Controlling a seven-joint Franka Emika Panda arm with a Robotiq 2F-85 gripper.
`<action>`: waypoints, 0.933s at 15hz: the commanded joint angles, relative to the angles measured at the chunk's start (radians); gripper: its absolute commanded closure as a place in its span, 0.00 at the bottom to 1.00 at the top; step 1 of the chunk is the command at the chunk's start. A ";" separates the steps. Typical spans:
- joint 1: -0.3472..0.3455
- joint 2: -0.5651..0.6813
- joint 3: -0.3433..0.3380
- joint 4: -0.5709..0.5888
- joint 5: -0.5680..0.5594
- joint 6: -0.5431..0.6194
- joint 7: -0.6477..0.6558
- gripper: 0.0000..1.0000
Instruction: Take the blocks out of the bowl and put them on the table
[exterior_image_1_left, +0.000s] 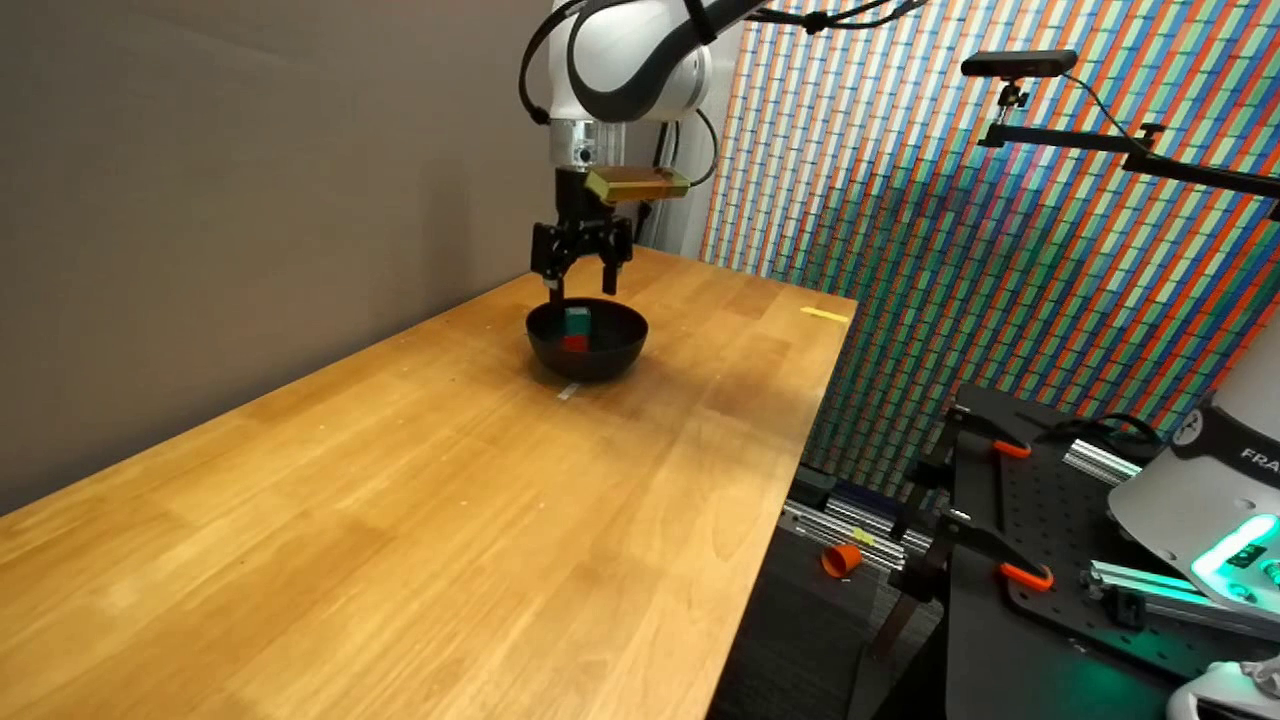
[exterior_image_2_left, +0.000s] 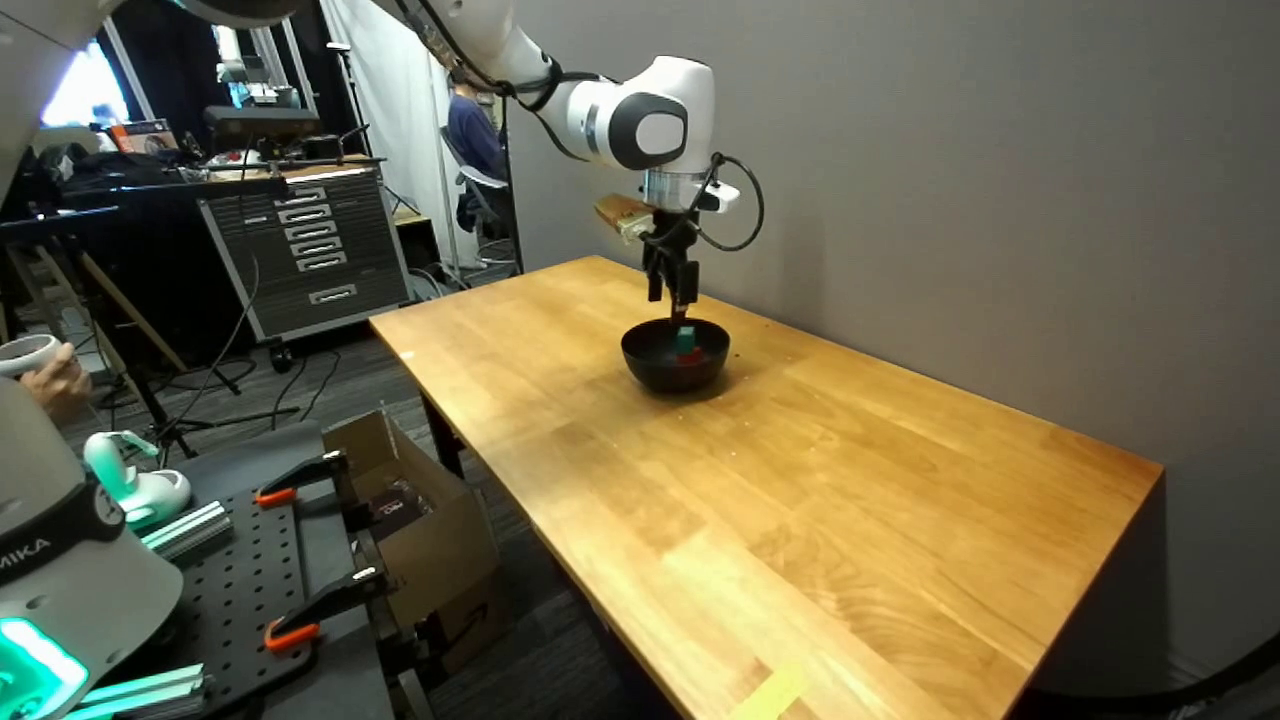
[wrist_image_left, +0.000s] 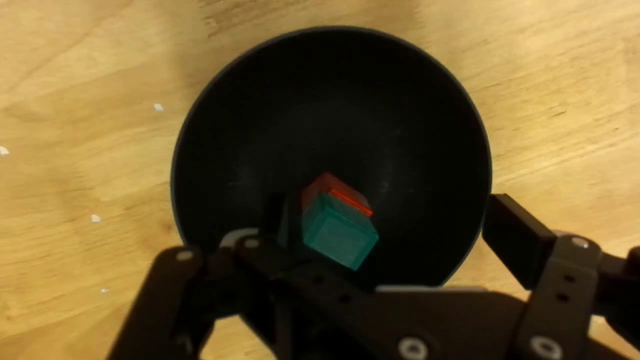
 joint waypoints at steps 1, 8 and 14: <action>0.024 0.151 -0.034 0.240 0.007 -0.104 -0.020 0.00; 0.025 0.282 -0.058 0.414 0.004 -0.196 -0.014 0.00; 0.024 0.342 -0.052 0.484 0.013 -0.214 -0.018 0.00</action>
